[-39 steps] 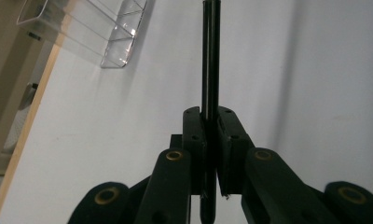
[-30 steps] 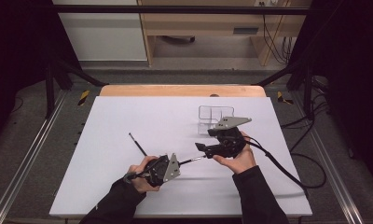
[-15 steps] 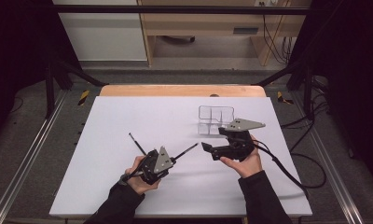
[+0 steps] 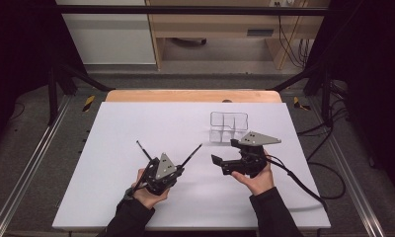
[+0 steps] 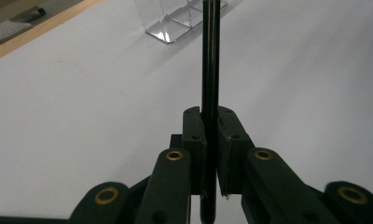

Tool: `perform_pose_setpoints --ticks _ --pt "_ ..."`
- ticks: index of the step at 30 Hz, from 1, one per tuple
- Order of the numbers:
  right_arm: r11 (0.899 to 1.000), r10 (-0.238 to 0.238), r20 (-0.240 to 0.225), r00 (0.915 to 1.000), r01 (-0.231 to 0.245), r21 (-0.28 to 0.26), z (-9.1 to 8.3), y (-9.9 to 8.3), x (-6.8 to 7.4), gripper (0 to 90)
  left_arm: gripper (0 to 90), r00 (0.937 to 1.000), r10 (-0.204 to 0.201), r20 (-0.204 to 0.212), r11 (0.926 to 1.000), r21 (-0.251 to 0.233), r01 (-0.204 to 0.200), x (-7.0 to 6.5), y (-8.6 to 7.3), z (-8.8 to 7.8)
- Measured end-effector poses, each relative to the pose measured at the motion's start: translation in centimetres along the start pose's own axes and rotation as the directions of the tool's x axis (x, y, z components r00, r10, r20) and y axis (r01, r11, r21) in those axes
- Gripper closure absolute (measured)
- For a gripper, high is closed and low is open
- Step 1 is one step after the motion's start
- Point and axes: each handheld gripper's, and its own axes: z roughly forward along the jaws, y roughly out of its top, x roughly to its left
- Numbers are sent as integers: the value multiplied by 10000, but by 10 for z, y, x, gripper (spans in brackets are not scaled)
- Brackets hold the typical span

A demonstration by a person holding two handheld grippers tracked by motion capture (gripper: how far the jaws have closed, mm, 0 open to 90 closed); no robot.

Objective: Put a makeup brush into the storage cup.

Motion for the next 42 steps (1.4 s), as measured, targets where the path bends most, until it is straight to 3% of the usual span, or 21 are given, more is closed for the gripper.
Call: perform_pose_setpoints --ticks 4,8,17,28,34,42 --pt "9999 -75 3 10000 75 84 4 -7 3 121 829 9998 -191 -84 9998 -105 190 -2 0 -1" --pt "9998 136 -136 9998 -138 -162 6 -13 4 130 829 9982 -576 -137 9980 -281 571 -3 0 -3" --pt "9975 497 -245 9985 -509 -484 10 -18 6 129 829 9938 -1042 -390 9932 -555 1019 -7 2 -3" --pt "9900 985 -639 9931 -1043 -953 10 -15 6 155 829 9841 -1714 -464 9819 -901 1668 -11 7 0" --pt "9826 1299 -860 9878 -1398 -1223 13 -14 7 177 828 9758 -2165 -294 9702 -1174 2117 -14 9 2" --pt "9723 1722 -1020 9798 -1857 -1420 17 -14 8 187 828 9716 -2357 -224 9644 -1284 2310 -18 9 8"
